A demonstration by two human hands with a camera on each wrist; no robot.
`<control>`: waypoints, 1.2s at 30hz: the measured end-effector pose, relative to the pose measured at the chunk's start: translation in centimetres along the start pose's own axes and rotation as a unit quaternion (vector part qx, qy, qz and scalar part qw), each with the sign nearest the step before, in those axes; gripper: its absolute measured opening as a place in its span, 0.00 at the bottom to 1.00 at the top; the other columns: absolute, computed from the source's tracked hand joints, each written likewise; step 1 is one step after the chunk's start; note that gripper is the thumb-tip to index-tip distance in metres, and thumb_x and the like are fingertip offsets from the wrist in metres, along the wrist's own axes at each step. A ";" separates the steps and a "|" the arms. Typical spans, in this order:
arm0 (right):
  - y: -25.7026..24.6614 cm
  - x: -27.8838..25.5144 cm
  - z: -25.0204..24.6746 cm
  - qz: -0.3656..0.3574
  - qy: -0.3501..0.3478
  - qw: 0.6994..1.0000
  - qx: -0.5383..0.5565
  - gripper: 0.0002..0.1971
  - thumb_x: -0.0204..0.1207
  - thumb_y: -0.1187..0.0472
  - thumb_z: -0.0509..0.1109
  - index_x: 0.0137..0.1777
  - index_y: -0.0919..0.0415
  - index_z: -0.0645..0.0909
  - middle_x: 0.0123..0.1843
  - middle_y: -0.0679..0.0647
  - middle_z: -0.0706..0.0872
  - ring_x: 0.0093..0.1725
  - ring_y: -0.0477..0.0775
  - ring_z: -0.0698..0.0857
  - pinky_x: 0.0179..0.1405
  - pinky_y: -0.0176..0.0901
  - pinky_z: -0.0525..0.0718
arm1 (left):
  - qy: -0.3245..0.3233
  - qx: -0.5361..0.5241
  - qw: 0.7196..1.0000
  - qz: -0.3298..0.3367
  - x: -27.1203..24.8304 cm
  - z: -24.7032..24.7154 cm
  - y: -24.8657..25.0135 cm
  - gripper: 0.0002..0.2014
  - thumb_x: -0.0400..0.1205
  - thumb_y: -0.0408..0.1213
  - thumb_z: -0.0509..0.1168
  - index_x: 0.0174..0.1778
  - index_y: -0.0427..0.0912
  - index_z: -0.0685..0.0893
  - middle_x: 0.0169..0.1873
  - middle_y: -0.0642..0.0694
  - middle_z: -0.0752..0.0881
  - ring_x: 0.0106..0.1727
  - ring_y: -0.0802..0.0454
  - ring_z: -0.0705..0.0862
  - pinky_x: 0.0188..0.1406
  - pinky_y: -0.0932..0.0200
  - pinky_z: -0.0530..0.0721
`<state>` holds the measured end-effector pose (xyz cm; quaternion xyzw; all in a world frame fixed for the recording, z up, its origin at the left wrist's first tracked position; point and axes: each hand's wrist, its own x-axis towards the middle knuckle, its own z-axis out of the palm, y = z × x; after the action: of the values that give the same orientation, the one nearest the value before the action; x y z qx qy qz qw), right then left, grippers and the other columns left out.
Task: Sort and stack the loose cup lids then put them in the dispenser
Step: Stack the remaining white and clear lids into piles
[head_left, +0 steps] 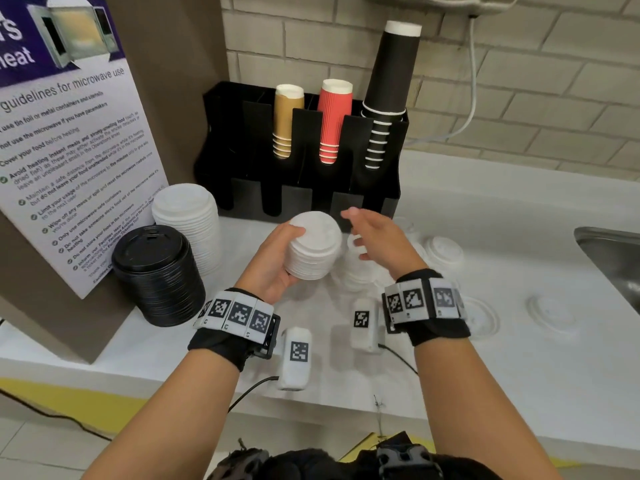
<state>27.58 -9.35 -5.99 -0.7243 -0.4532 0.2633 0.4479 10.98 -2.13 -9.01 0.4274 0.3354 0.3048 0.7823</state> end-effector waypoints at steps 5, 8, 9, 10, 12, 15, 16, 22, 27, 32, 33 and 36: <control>1.6 3.5 -2.5 0.064 -0.135 0.917 -0.370 0.29 0.77 0.46 0.70 0.76 0.55 0.72 0.79 0.52 0.70 0.77 0.54 0.69 0.73 0.42 0.65 | 0.033 0.063 0.993 -0.092 0.6 -1.9 0.1 0.13 0.81 0.42 0.62 0.60 0.45 0.82 0.55 0.43 0.87 0.56 0.45 0.85 0.51 0.50 0.84; 1.7 4.5 -2.3 0.106 -0.205 0.875 -0.426 0.37 0.71 0.48 0.76 0.79 0.51 0.67 0.82 0.51 0.64 0.80 0.55 0.64 0.75 0.46 0.65 | 0.031 0.143 0.978 -0.146 0.9 -1.9 -0.1 0.18 0.79 0.42 0.64 0.64 0.43 0.80 0.58 0.38 0.85 0.57 0.40 0.83 0.42 0.51 0.82; 1.7 4.8 -2.1 0.111 -0.216 0.870 -0.429 0.38 0.70 0.50 0.78 0.79 0.50 0.67 0.82 0.51 0.64 0.80 0.55 0.64 0.73 0.46 0.67 | 0.031 0.160 0.974 -0.158 1.0 -1.9 -0.2 0.20 0.78 0.43 0.65 0.65 0.42 0.80 0.59 0.37 0.85 0.57 0.38 0.83 0.39 0.51 0.83; 1.7 5.0 -1.9 0.112 -0.224 0.866 -0.434 0.39 0.69 0.51 0.79 0.79 0.49 0.67 0.82 0.51 0.65 0.79 0.56 0.65 0.72 0.46 0.68 | 0.032 0.168 0.971 -0.167 1.1 -1.9 -0.2 0.20 0.77 0.43 0.65 0.64 0.41 0.80 0.58 0.37 0.85 0.56 0.38 0.84 0.33 0.52 0.85; 1.7 5.3 -1.4 0.104 -0.238 0.853 -0.452 0.40 0.67 0.54 0.80 0.79 0.49 0.67 0.81 0.52 0.65 0.79 0.56 0.66 0.71 0.46 0.70 | 0.043 0.168 0.969 -0.174 1.3 -2.0 -0.3 0.18 0.76 0.44 0.67 0.60 0.41 0.82 0.52 0.38 0.87 0.50 0.41 0.85 0.24 0.58 0.85; 1.8 5.6 -1.0 0.096 -0.246 0.850 -0.455 0.38 0.68 0.58 0.81 0.78 0.51 0.70 0.80 0.54 0.67 0.78 0.58 0.68 0.68 0.46 0.72 | 0.060 0.197 0.964 -0.166 1.6 -2.5 -0.4 0.13 0.77 0.45 0.67 0.52 0.42 0.83 0.46 0.43 0.87 0.45 0.47 0.85 0.29 0.62 0.82; 1.9 5.6 -1.1 0.096 -0.245 0.856 -0.444 0.37 0.67 0.58 0.81 0.77 0.51 0.70 0.79 0.54 0.68 0.76 0.58 0.70 0.65 0.45 0.74 | 0.062 0.208 0.963 -0.162 1.7 -2.7 -0.4 0.12 0.78 0.45 0.66 0.51 0.42 0.82 0.46 0.43 0.87 0.46 0.48 0.84 0.34 0.60 0.81; -0.1 4.1 -2.6 0.025 -0.197 0.928 -0.316 0.31 0.68 0.51 0.78 0.70 0.41 0.71 0.59 0.47 0.78 0.57 0.52 0.81 0.48 0.39 0.76 | 0.057 0.291 0.946 -0.133 2.1 -3.3 -0.6 0.09 0.84 0.46 0.63 0.51 0.44 0.81 0.46 0.48 0.85 0.45 0.52 0.82 0.39 0.59 0.78; -2.4 1.9 -1.4 -0.019 -0.246 0.939 -0.238 0.25 0.66 0.48 0.79 0.62 0.34 0.75 0.55 0.48 0.81 0.52 0.48 0.83 0.52 0.41 0.80 | 0.034 0.295 0.944 -0.143 1.9 -2.8 -0.5 0.10 0.83 0.53 0.64 0.52 0.52 0.81 0.50 0.49 0.84 0.50 0.48 0.83 0.46 0.52 0.86; -2.1 1.0 1.3 -0.053 -0.254 0.928 -0.267 0.27 0.66 0.49 0.79 0.65 0.39 0.76 0.58 0.50 0.78 0.54 0.48 0.79 0.54 0.41 0.78 | 0.053 0.191 0.967 -0.159 1.3 -2.9 -0.1 0.20 0.86 0.59 0.54 0.56 0.49 0.84 0.55 0.44 0.84 0.56 0.45 0.82 0.40 0.46 0.88; -2.0 1.0 1.8 -0.065 -0.249 0.926 -0.276 0.27 0.66 0.50 0.79 0.65 0.40 0.76 0.58 0.51 0.77 0.53 0.48 0.77 0.53 0.41 0.77 | 0.050 0.183 0.969 -0.159 1.1 -2.9 0.1 0.20 0.87 0.59 0.53 0.55 0.51 0.84 0.56 0.43 0.83 0.59 0.44 0.81 0.40 0.45 0.89; -2.1 1.3 3.2 -0.086 -0.239 0.916 -0.310 0.28 0.65 0.48 0.79 0.66 0.39 0.76 0.56 0.52 0.76 0.55 0.51 0.75 0.56 0.44 0.77 | 0.041 0.178 0.972 -0.146 0.8 -2.7 0.5 0.19 0.87 0.57 0.54 0.59 0.50 0.83 0.57 0.42 0.83 0.61 0.42 0.81 0.38 0.43 0.90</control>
<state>24.75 -6.53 -5.58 -0.7009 -0.6659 0.2353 0.0999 9.21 -0.03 -9.90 0.4933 0.4749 0.1400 0.7152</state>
